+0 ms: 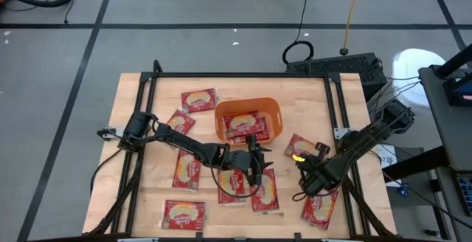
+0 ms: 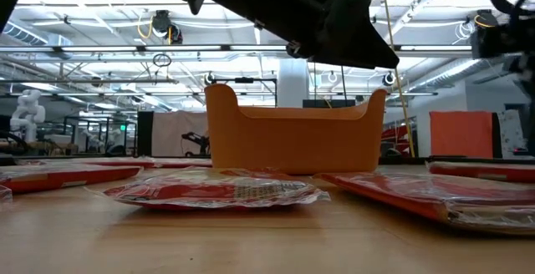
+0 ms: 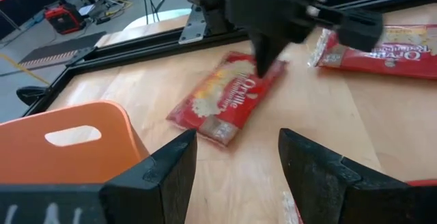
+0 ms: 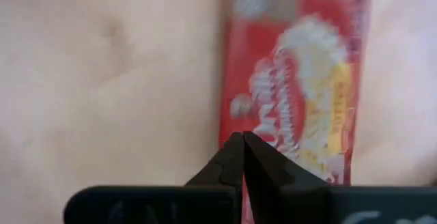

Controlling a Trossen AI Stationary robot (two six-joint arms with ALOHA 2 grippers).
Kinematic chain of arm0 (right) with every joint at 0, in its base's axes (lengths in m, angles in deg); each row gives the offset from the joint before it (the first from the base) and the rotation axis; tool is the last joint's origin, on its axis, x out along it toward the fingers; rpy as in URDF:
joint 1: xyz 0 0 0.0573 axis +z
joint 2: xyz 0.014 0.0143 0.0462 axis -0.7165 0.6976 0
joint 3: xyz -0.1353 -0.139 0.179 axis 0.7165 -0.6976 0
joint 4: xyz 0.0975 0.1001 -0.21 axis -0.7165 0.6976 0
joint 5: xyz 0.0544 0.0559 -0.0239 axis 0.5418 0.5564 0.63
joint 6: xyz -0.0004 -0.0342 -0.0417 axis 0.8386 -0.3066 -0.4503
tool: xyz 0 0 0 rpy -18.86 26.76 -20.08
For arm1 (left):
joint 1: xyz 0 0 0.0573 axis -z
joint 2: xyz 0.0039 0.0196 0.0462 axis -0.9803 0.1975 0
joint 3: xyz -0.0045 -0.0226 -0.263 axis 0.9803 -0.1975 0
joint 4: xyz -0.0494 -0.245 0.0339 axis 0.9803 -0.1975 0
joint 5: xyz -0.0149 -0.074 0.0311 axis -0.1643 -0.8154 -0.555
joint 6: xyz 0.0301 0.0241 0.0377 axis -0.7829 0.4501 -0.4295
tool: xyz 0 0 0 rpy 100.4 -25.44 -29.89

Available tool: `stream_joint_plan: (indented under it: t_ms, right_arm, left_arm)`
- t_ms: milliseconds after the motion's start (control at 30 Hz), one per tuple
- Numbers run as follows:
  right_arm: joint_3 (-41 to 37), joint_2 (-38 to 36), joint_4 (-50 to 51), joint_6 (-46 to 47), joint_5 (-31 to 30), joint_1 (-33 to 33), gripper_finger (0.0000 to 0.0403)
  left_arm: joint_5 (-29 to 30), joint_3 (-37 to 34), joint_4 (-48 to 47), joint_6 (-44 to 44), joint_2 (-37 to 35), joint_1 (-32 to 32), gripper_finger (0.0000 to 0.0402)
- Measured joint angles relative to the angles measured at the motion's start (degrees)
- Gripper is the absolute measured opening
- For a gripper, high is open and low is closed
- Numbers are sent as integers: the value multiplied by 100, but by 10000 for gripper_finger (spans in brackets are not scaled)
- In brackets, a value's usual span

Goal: Sort popcorn bags into baskets
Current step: Put the red popcorn bag into the orange bin

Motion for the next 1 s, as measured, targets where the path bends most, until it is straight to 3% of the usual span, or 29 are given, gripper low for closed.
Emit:
stream_joint_plan:
  t_ms: [200, 533, 700, 833, 1000]
  right_arm:
    - [35, -123, -16, -180, -100, 30, 13]
    - [-638, -101, -260, -114, 91, 25, 121]
    - [-1099, -128, -1019, -325, 178, 27, 149]
    - [-1377, -127, -1232, -171, 152, 27, 133]
    - [-1304, -119, -1227, -318, 36, 24, 55]
  left_arm:
    - [0, 0, 29, 2, 0, -42, 211]
    - [-3, 0, 16, 8, 0, 5, 211]
    - [-5, 0, -4, 13, 0, 4, 211]
    - [-5, 0, -6, 15, 0, 2, 211]
    - [-5, 0, -21, -63, 0, -9, 211]
